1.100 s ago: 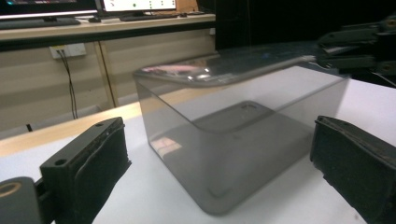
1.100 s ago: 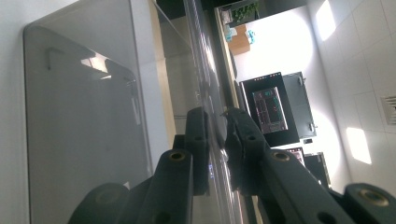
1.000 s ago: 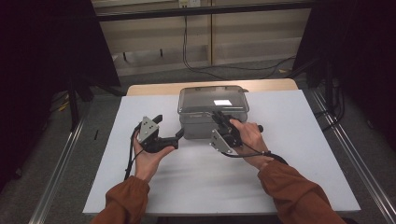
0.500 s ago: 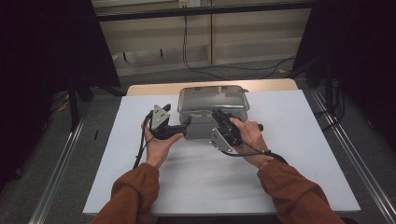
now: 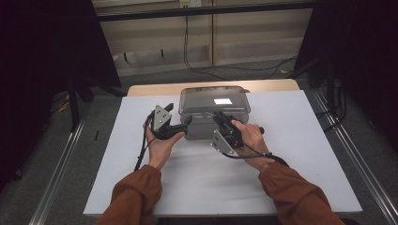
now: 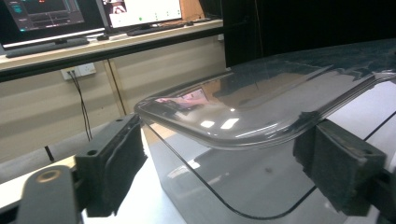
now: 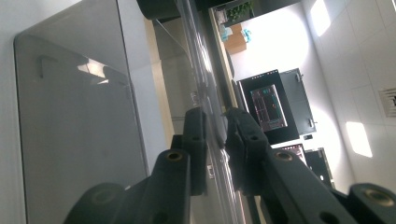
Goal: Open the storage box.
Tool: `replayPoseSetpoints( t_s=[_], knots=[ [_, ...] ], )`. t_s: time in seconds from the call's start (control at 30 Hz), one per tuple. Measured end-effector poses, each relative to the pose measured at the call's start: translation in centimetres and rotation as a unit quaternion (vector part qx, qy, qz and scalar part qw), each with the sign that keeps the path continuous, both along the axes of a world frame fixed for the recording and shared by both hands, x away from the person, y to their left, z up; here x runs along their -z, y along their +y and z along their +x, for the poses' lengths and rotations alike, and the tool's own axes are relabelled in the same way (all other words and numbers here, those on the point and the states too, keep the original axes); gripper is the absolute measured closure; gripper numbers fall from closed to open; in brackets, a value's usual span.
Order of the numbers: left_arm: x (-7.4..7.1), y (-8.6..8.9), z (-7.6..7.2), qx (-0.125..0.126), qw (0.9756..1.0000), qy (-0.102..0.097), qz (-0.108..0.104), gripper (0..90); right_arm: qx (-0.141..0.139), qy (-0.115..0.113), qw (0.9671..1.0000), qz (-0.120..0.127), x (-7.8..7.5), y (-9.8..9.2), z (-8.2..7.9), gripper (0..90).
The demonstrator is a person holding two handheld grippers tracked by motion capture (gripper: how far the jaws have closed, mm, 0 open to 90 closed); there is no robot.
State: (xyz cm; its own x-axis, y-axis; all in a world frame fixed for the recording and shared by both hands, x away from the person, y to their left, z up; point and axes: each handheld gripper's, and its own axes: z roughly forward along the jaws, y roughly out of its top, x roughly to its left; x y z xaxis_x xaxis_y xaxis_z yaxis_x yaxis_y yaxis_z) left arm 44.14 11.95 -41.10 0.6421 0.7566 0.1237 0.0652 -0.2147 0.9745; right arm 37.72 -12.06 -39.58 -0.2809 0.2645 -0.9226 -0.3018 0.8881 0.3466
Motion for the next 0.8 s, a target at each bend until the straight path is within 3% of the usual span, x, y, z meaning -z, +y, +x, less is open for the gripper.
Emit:
replayPoseSetpoints(
  t_s=[0.07, 0.17, 0.27, 0.43, 0.47, 0.5, 0.53, 0.57, 0.6, 0.63, 0.67, 0.7, 0.8],
  knots=[
    [0.1, -0.1, 0.0, 0.005, 1.0, 0.001, 0.006, 19.6, -0.003, 0.01, 0.9996, 0.025, 0.2, -0.1, -0.1, 69.7],
    [0.1, -0.2, 0.0, 0.007, 1.0, -0.002, 0.003, 21.9, -0.004, 0.011, 0.9996, 0.026, 0.4, -0.3, -0.1, 66.0],
    [-0.2, -0.2, -0.2, 0.007, 0.9999, -0.012, 0.003, 25.8, 0.0, 0.025, 0.9984, 0.051, 0.1, -0.7, 0.0, 61.8],
    [-0.2, -0.2, -0.3, 0.012, 0.9998, -0.012, 0.001, 27.8, -0.004, 0.039, 0.9959, 0.081, -0.1, -1.7, 0.0, 52.5],
    [-0.2, -0.2, -0.3, 0.013, 0.9998, -0.013, 0.003, 29.5, 0.005, 0.053, 0.9931, 0.105, -0.1, -2.5, 0.2, 46.9],
    [-0.2, -0.2, -0.3, 0.014, 0.9998, -0.014, 0.002, 29.5, 0.005, 0.053, 0.9931, 0.105, -0.1, -2.5, 0.2, 46.9],
    [-0.2, -0.3, -0.3, 0.015, 0.9998, -0.015, 0.003, 30.3, 0.01, 0.067, 0.9899, 0.125, 0.0, -3.2, 0.3, 42.9],
    [-0.1, -0.4, -0.3, 0.015, 0.9998, -0.015, 0.0, 30.3, 0.01, 0.067, 0.9899, 0.125, 0.0, -3.2, 0.3, 42.9],
    [-0.1, -0.4, -0.3, 0.017, 0.9997, -0.015, 0.003, 30.9, 0.018, 0.081, 0.9859, 0.145, 0.1, -4.1, 0.5, 39.4],
    [-0.1, -0.5, -0.3, 0.018, 0.9997, -0.015, 0.001, 30.9, 0.018, 0.081, 0.9859, 0.145, 0.1, -4.1, 0.5, 39.4],
    [-0.1, -0.5, -0.3, 0.019, 0.9997, -0.015, 0.001, 31.1, 0.026, 0.094, 0.9832, 0.155, 0.1, -4.6, 0.6, 35.2],
    [-0.1, -0.5, -0.3, 0.019, 0.9997, -0.015, 0.001, 31.1, 0.026, 0.094, 0.9832, 0.155, 0.1, -4.6, 0.6, 35.2],
    [-0.1, -0.4, -0.3, 0.021, 0.9997, -0.014, -0.003, 30.8, 0.027, 0.101, 0.9785, 0.178, -0.2, -5.2, 0.8, 30.9]
  ],
)
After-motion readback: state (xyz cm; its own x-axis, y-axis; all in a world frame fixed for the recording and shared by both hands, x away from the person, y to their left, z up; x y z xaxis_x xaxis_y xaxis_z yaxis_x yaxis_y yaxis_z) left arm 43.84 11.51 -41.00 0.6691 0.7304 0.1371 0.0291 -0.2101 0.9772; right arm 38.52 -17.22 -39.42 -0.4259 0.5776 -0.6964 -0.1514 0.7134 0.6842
